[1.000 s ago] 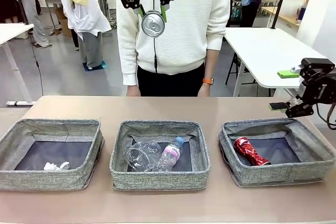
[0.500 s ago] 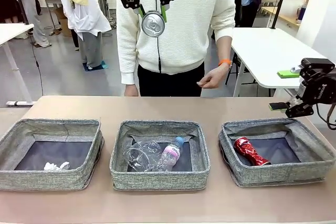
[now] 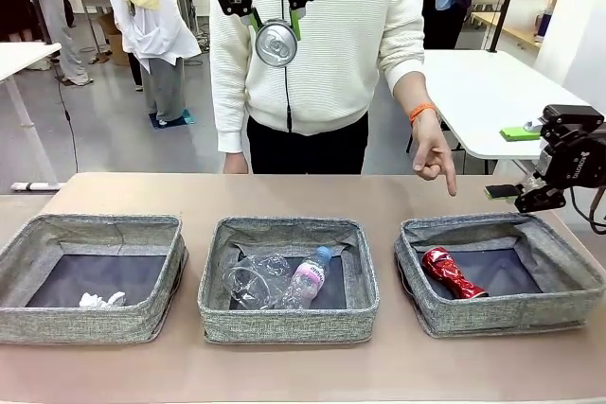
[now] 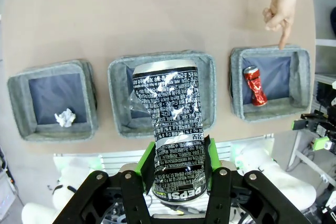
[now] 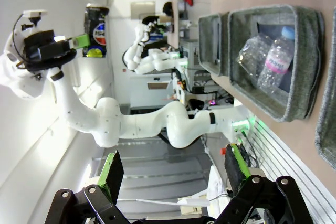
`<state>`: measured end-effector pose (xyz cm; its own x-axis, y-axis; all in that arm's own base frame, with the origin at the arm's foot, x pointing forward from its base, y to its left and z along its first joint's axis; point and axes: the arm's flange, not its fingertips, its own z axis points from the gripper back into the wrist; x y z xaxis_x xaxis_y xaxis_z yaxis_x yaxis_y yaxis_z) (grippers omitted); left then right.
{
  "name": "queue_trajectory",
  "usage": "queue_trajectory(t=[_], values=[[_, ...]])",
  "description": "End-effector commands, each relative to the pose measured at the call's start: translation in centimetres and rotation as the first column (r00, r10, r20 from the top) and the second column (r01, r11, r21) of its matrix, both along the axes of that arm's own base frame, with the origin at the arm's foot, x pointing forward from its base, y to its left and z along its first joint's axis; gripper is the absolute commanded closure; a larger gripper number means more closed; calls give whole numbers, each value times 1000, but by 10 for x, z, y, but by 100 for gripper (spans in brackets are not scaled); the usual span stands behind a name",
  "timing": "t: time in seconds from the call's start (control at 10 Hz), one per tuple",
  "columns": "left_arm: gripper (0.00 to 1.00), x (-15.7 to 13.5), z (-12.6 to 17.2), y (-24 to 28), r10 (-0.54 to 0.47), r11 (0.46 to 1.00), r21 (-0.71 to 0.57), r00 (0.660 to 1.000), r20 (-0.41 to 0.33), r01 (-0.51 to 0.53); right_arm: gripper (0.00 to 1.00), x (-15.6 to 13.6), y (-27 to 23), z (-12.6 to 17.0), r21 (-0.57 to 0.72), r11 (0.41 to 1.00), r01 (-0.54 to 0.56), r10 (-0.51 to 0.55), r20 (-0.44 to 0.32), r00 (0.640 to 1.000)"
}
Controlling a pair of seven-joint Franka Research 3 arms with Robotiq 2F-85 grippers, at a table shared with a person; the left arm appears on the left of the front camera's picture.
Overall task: Sort the waste into the appropriate baskets.
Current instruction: Place the picked waste into the Fabric basket indicated by the person.
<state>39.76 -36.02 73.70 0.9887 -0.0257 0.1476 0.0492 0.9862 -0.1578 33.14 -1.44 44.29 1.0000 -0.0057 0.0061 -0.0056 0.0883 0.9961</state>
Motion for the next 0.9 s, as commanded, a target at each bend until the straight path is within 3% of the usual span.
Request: queue_trajectory(t=[0.0, 0.4, 0.5, 0.7, 0.8], values=[[57, -2, 2, 3, 3, 1000, 2, 1000, 8, -3, 0, -1, 1, 3, -7, 1000, 1, -2, -18, 1000], [57, 0, 0, 0, 0, 1000, 0, 1000, 0, 0, 0, -1, 1, 3, -7, 1000, 1, -2, -18, 1000], [57, -20, -24, -11, -160, 983, -97, 987, -15, 158, 0, -1, 1, 3, -7, 1000, 1, -2, -18, 1000], [57, -71, -85, -32, -172, 979, -100, 984, 50, 176, 0, 0, 0, 0, 0, 1000, 0, 0, 0, 1000], [57, -83, -108, -47, -197, 973, -108, 978, 60, 203, 0, -18, -49, 31, -17, 999, 51, -49, 83, 995]])
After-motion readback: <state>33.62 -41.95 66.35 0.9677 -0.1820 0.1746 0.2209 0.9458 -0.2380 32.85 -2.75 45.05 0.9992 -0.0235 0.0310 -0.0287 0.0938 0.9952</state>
